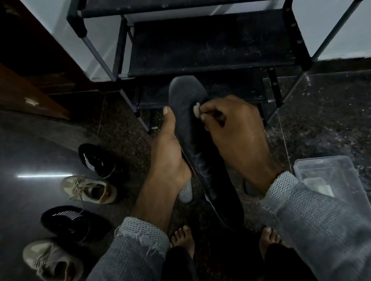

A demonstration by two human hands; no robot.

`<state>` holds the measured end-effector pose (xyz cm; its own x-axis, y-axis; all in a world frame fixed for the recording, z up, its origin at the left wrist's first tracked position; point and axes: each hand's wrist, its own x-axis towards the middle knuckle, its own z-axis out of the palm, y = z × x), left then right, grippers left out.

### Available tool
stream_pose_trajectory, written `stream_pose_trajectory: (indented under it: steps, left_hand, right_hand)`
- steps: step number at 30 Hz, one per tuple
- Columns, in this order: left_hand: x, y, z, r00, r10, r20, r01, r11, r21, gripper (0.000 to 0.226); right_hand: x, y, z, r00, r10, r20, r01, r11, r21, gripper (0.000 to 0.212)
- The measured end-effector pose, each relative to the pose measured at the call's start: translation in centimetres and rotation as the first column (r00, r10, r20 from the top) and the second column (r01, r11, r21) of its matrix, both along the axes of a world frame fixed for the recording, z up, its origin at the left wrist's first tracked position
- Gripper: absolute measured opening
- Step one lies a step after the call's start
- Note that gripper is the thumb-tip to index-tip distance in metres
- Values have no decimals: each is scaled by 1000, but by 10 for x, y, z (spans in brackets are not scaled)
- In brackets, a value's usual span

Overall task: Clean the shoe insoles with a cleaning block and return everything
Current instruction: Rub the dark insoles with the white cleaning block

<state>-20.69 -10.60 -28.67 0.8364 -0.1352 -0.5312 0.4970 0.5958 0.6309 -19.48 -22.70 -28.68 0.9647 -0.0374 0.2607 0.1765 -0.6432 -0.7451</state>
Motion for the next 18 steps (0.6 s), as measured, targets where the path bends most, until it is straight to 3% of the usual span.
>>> stream_pose_trajectory:
  steps: [3, 7, 14, 18]
  left_hand:
    - [-1, -2, 0, 1000, -23, 5, 23, 1000, 5, 58]
    - [-3, -4, 0, 997, -73, 36, 71, 996, 49, 57]
    - [-5, -7, 1, 990, -124, 73, 118, 990, 77, 52]
    - [-3, -2, -3, 994, -100, 38, 94, 987, 129, 58]
  right_hand:
    - [-1, 1, 6, 999, -28, -22, 31, 986, 164, 11]
    - [1, -2, 12, 997, -70, 19, 65, 977, 204, 11]
    - [3, -2, 14, 989, -64, 137, 52, 995, 87, 14]
    - [-2, 1, 10, 994, -30, 106, 33, 999, -28, 15]
